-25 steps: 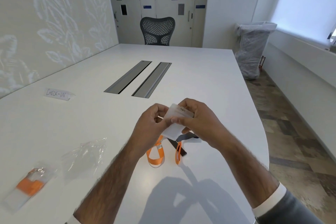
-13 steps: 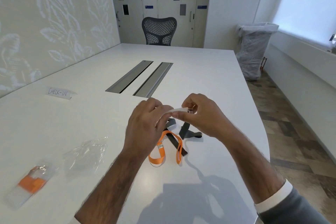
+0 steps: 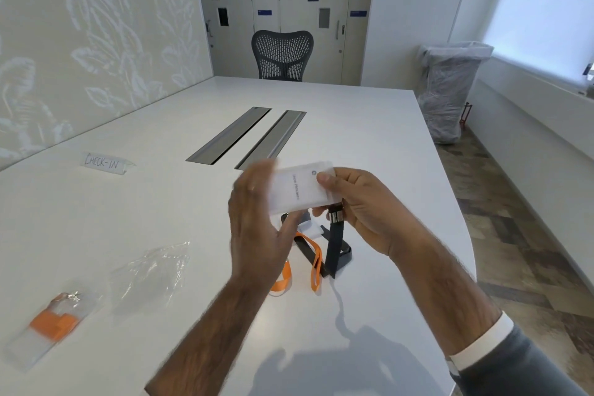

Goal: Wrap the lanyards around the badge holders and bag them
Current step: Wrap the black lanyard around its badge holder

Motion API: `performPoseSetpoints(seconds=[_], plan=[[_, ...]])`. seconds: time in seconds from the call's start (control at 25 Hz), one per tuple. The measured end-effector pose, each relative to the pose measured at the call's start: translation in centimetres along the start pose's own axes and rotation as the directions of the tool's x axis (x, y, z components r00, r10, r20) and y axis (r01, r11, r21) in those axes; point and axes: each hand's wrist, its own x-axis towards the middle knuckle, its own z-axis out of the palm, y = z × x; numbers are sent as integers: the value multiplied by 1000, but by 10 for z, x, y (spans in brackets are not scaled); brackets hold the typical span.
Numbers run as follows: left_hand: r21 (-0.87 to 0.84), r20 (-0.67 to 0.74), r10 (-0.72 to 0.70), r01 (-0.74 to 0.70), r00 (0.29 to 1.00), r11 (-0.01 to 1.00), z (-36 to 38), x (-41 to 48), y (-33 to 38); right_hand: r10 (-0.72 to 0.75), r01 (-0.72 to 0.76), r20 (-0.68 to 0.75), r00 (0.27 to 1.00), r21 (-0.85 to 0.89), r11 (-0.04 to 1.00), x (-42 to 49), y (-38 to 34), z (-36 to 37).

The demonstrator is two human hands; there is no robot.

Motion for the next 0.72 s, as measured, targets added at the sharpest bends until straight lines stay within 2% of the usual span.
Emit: performPoseSetpoints(seconds=[0.04, 0.08, 0.12, 0.16, 0.2, 0.24, 0.32, 0.4, 0.48, 0.52, 0.6, 0.64, 0.72], plan=[[-171, -2, -221, 218, 975, 961, 2, -5, 7, -23, 24, -8, 1000, 40, 999, 1, -3, 1], [-333, 50, -413, 405, 909, 851, 5, -9, 13, -46, 47, -16, 999, 70, 996, 1, -5, 3], [-455, 168, -523, 536, 836, 711, 7, -11, 17, -65, 67, -27, 998, 96, 993, 2, -8, 5], [-522, 324, -531, 616, 783, 590, 9, -12, 17, -74, 79, -45, 996, 122, 989, 3, -9, 7], [-514, 483, -462, 668, 744, 538, 10, -13, 19, -69, 79, -71, 995, 149, 986, 3, -10, 9], [-478, 613, -379, 707, 693, 521, 9, -14, 21, -58, 74, -105, 993, 164, 984, 4, -11, 12], [-424, 735, -310, 766, 603, 484, 5, -15, 28, -49, 71, -186, 981, 113, 991, 6, -10, 12], [-394, 746, -335, 787, 576, 476, -1, -15, 29, -79, 83, -246, 966, 7, 997, 7, -8, 6], [-330, 733, -371, 775, 571, 539, -9, -9, 25, -129, 88, -258, 958, -167, 982, 8, -6, -1], [-303, 721, -385, 761, 577, 574, -14, -4, 23, -164, 84, -235, 958, -317, 945, 7, -4, -4], [-274, 684, -413, 737, 602, 618, -24, 8, 17, -206, 83, -139, 969, -598, 797, 5, 1, -7], [-263, 659, -419, 714, 624, 649, -30, 15, 13, -202, 90, -93, 975, -668, 739, 3, 5, -8], [-217, 613, -389, 620, 688, 754, -42, 31, 8, -174, 101, -32, 984, -703, 704, 0, 8, -8]])
